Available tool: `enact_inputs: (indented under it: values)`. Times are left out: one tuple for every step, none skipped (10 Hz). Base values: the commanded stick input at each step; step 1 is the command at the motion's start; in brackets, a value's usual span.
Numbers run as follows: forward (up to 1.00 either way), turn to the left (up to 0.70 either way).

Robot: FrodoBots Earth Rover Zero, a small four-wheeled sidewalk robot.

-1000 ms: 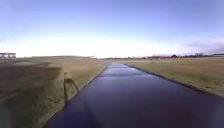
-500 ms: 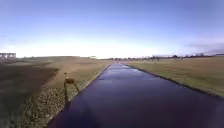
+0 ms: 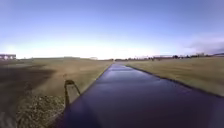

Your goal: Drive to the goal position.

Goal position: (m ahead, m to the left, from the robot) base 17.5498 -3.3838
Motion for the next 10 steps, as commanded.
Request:
enact_inputs:
  values:
    - [1.00,-0.21]
    - [1.00,-0.11]
    - [1.00,-0.07]
    - [1.00,-0.06]
    - [1.00,-0.01]
    - [1.00,0.00]
    - [1.00,0.00]
    - [1.00,0.00]
    - [1.00,0.00]
    - [1.00,0.00]
